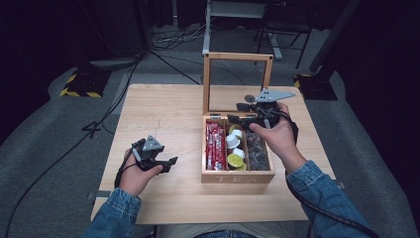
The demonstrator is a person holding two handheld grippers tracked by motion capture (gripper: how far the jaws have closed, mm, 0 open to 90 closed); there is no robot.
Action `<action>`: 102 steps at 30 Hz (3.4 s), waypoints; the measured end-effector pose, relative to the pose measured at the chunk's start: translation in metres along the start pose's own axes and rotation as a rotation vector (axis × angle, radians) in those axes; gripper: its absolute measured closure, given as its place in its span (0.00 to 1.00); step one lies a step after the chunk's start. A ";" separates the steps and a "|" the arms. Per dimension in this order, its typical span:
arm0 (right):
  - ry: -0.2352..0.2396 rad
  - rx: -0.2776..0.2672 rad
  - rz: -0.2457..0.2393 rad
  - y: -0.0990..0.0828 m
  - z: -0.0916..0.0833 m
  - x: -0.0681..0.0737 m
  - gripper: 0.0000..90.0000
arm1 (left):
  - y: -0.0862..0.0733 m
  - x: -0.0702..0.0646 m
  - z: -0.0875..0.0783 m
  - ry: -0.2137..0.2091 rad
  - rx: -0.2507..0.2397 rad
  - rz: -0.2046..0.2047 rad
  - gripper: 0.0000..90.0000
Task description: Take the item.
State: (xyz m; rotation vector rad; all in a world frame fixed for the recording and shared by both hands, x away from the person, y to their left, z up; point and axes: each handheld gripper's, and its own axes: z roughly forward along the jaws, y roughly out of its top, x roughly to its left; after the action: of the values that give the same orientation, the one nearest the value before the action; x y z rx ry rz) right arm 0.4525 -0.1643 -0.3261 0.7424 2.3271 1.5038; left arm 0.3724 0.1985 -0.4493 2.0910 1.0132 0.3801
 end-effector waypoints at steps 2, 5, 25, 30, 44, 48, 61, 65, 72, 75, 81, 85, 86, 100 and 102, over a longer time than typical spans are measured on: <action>0.006 0.005 0.002 -0.002 0.004 0.002 0.45 | -0.002 0.000 -0.001 0.003 0.002 -0.008 0.35; 0.008 0.025 -0.001 -0.006 0.009 0.003 0.47 | -0.005 0.001 -0.002 0.008 0.006 -0.011 0.35; 0.033 0.157 -0.002 -0.028 0.039 0.016 0.54 | -0.029 0.003 -0.002 0.053 0.075 -0.011 0.35; 0.040 0.202 -0.011 -0.035 0.049 0.022 0.54 | -0.035 0.006 0.004 0.053 0.090 -0.018 0.35; 0.028 0.338 0.000 -0.050 0.073 0.032 0.56 | -0.043 0.012 0.015 0.066 0.105 0.012 0.34; 0.008 0.382 0.004 -0.057 0.080 0.032 0.55 | -0.044 0.012 0.017 0.071 0.117 0.023 0.34; -0.062 0.440 -0.024 -0.067 0.094 0.039 0.43 | -0.045 0.011 0.019 0.069 0.123 0.021 0.34; -0.072 0.436 -0.024 -0.069 0.098 0.042 0.40 | -0.045 0.011 0.019 0.069 0.125 0.030 0.34; -0.067 0.441 -0.046 -0.072 0.102 0.045 0.41 | -0.045 0.011 0.019 0.067 0.124 0.033 0.34; -0.066 0.449 -0.041 -0.072 0.101 0.045 0.46 | -0.045 0.011 0.019 0.070 0.124 0.033 0.34; -0.097 0.483 -0.027 -0.072 0.099 0.048 0.61 | -0.045 0.011 0.020 0.068 0.123 0.031 0.34; -0.109 0.495 -0.004 -0.071 0.098 0.050 0.71 | -0.045 0.010 0.020 0.065 0.123 0.029 0.34; -0.109 0.494 0.005 -0.070 0.098 0.050 0.75 | -0.045 0.011 0.020 0.065 0.122 0.032 0.34; -0.079 0.459 0.100 -0.063 0.091 0.053 0.91 | -0.045 0.011 0.020 0.064 0.123 0.030 0.33; -0.077 0.436 0.101 -0.060 0.088 0.053 0.92 | -0.045 0.012 0.020 0.061 0.122 0.030 0.33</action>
State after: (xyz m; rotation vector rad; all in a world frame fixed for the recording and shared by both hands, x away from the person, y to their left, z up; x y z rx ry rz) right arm 0.4344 -0.0875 -0.4153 1.0143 2.6215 0.9837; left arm 0.3668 0.2150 -0.4966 2.2172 1.0654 0.4086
